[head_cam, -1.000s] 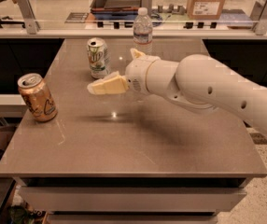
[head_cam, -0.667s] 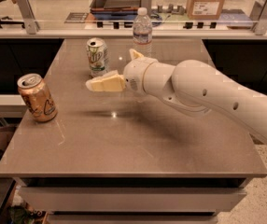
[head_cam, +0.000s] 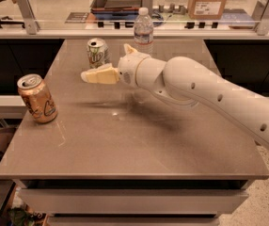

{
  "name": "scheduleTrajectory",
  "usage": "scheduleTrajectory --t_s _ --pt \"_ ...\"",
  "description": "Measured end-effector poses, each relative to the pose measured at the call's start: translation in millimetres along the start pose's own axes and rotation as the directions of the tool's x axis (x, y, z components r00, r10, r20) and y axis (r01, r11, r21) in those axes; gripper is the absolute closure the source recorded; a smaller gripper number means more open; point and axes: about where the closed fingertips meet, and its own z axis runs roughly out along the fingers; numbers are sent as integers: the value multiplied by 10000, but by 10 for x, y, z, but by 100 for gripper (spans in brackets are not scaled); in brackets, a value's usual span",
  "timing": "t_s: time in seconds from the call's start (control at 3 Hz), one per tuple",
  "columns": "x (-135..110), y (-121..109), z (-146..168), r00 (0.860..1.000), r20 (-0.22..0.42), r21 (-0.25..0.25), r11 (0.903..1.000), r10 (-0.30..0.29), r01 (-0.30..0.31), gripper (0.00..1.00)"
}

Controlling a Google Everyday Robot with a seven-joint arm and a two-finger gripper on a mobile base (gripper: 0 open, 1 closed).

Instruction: Knock 7up can over

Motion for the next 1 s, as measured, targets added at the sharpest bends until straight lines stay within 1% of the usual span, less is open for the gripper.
scheduleTrajectory --t_s 0.33,1.0 --pt "-36 -37 163 9998 216 -117 9999 -15 17 0" --pt "-3 -114 438 9979 642 -368 9993 50 -27 0"
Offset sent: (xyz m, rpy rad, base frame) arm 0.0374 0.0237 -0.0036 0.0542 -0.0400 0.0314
